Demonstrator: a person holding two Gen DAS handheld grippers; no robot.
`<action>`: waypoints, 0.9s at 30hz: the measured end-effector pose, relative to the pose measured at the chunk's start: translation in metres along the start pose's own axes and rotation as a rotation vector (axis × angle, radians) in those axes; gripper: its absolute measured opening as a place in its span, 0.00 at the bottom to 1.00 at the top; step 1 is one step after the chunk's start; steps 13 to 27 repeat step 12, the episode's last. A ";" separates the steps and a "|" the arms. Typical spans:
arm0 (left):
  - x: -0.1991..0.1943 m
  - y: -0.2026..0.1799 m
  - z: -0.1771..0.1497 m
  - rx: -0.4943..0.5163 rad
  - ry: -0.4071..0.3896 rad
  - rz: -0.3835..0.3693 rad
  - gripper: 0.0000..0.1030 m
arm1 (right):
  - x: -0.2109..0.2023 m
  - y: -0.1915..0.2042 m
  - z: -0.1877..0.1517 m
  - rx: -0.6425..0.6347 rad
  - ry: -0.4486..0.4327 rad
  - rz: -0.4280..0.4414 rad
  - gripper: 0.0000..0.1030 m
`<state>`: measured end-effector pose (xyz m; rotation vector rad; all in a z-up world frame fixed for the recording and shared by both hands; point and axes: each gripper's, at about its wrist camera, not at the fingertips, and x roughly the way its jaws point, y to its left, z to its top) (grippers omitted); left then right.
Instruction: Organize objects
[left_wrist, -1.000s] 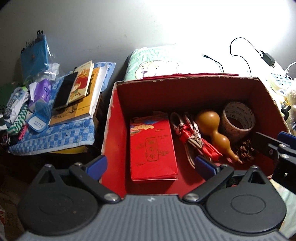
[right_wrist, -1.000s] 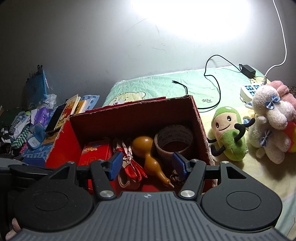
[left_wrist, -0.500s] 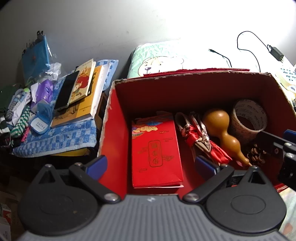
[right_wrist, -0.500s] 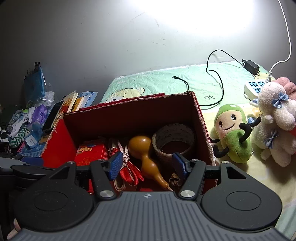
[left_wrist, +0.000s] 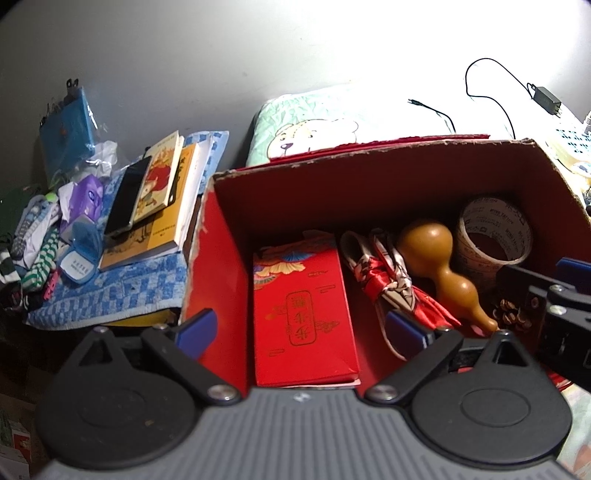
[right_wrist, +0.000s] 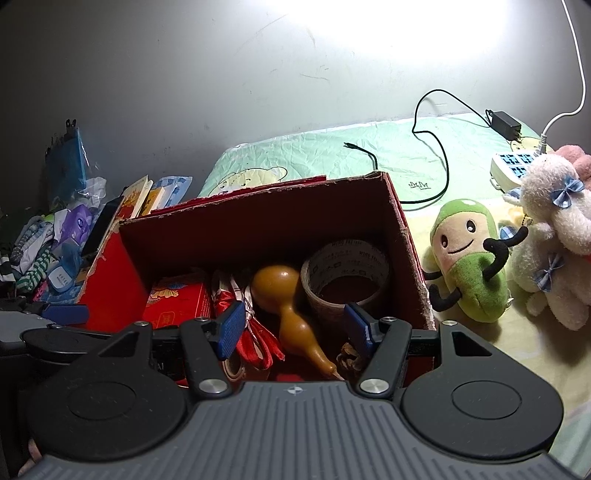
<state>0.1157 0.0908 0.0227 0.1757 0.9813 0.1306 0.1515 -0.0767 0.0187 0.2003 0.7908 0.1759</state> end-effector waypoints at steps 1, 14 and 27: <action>0.001 0.001 0.000 -0.003 0.004 -0.002 0.94 | 0.000 0.000 0.000 0.001 0.000 -0.001 0.60; 0.011 0.003 0.002 -0.020 0.045 -0.023 0.95 | 0.004 -0.001 0.000 0.003 0.008 -0.009 0.60; 0.011 0.003 0.002 -0.020 0.045 -0.023 0.95 | 0.004 -0.001 0.000 0.003 0.008 -0.009 0.60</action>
